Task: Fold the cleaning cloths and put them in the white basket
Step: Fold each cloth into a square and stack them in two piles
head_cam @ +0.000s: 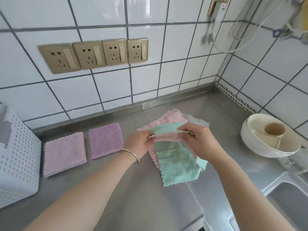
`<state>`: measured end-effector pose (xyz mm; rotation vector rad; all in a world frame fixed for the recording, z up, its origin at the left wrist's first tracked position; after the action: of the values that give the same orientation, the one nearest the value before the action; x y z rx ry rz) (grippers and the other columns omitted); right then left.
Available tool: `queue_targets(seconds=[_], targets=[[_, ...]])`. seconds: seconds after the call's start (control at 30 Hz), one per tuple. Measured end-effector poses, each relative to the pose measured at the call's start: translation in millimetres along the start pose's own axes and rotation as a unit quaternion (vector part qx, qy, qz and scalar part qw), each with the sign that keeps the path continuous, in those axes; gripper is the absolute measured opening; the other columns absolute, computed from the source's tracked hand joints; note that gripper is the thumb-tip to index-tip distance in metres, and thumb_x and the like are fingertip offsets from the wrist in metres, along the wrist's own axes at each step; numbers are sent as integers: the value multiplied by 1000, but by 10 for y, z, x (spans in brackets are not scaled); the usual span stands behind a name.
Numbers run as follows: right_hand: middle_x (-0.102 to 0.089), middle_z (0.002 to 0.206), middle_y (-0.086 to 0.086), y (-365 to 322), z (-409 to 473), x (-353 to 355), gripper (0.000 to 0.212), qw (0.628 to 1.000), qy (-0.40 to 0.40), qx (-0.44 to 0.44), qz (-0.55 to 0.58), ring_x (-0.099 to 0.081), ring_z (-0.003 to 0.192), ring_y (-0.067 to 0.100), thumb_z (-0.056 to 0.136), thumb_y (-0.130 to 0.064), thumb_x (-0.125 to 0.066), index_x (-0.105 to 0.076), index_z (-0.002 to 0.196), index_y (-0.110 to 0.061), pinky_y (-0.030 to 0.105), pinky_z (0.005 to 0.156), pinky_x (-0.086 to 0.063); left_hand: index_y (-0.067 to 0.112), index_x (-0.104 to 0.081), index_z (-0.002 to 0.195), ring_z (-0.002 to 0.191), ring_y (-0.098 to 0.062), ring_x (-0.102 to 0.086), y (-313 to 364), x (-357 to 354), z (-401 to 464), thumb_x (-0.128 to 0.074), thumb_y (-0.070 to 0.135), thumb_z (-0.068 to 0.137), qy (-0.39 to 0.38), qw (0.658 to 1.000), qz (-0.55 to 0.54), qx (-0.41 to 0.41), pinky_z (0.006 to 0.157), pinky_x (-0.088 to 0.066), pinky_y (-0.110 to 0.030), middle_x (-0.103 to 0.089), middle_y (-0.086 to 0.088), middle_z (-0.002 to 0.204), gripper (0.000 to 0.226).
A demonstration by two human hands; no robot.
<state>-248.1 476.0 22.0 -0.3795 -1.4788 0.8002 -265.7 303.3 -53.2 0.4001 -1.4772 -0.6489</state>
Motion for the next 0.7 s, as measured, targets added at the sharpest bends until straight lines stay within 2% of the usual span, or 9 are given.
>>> queue_targets(seconds=[0.1, 0.17, 0.27, 0.33, 0.4, 0.47, 0.57, 0.6, 0.7], targets=[[-53, 58, -11, -341, 72, 117, 11, 997, -61, 11, 44, -45, 52, 4, 90, -18, -57, -65, 84, -14, 14, 52, -35, 22, -58, 82, 81, -30, -60, -227, 220, -146, -48, 31, 92, -24, 998, -19, 57, 60, -31, -29, -64, -8, 76, 17], [-52, 55, -10, -558, 108, 150, 16, 995, -69, 23, 66, -45, 48, 1, 90, -18, -57, -67, 78, -22, 11, 49, -34, 25, -56, 75, 67, -22, -52, -383, 385, -294, -47, 34, 93, -17, 995, -49, 86, 55, -31, -27, -52, 3, 61, 22], [-48, 43, -16, -773, 168, 113, 41, 992, -72, 29, 96, -40, 41, 1, 90, -17, -57, -59, 54, -37, 9, 43, -30, 29, -54, 65, 61, -12, -46, -623, 790, -534, -51, 27, 91, 24, 991, -77, 111, 53, -31, -14, -49, 9, 56, 26], [-48, 42, -17, -835, 208, 33, 43, 994, -66, 16, 85, -40, 40, 0, 90, -18, -56, -58, 52, -37, 11, 43, -31, 30, -59, 67, 54, 3, -52, -796, 1136, -706, -58, 20, 87, 72, 985, -106, 117, 54, -36, -7, -60, 16, 54, 22], [-57, 51, -16, -935, 252, -123, 31, 995, -52, 9, 81, -46, 48, -1, 90, -22, -56, -61, 62, -34, 17, 50, -36, 27, -66, 77, 63, 18, -55, -977, 1511, -944, -62, 15, 83, 129, 978, -104, 128, 60, -36, 2, -61, 37, 62, 14], [-61, 65, -5, -982, 306, -207, 19, 996, -29, 2, 81, -50, 61, 10, 90, -24, -56, -63, 73, -25, 24, 56, -39, 20, -70, 85, 70, 15, -57, -1072, 1741, -1044, -65, 12, 81, 172, 973, -88, 128, 64, -35, 6, -65, 32, 65, 10], [-50, 58, -4, -1241, 297, -398, 26, 995, -10, 33, 89, -43, 57, 14, 90, -19, -55, -55, 65, -22, 14, 49, -32, 14, -71, 91, 72, 18, -57, -1202, 2166, -1354, -66, 9, 81, 247, 955, -91, 138, 67, -33, 9, -66, 29, 71, 13], [-48, 57, -3, -1323, 273, -457, 26, 995, -8, 47, 90, -41, 57, 14, 91, -18, -54, -55, 65, -20, 13, 46, -29, 22, -72, 89, 72, 25, -54, -1210, 2301, -1502, -65, 8, 82, 266, 951, -88, 131, 69, -32, 10, -63, 37, 66, 17], [-54, 60, -8, -1435, 134, -599, 18, 992, -39, 79, 87, -43, 57, 5, 92, -16, -53, -60, 80, -6, 12, 49, -31, 61, -62, 69, 75, 30, -50, -1167, 2508, -1936, -61, 5, 84, 271, 953, -69, 114, 71, -32, 10, -54, 52, 69, 58]])
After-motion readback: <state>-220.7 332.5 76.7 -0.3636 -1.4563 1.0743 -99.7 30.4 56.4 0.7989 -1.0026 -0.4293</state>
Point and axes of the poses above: each hand's wrist, its own z-axis towards the middle knuckle, its own x-axis out of the back of the hand, y = z × x, the point moved 7 cm from there along z, towards the middle knuckle
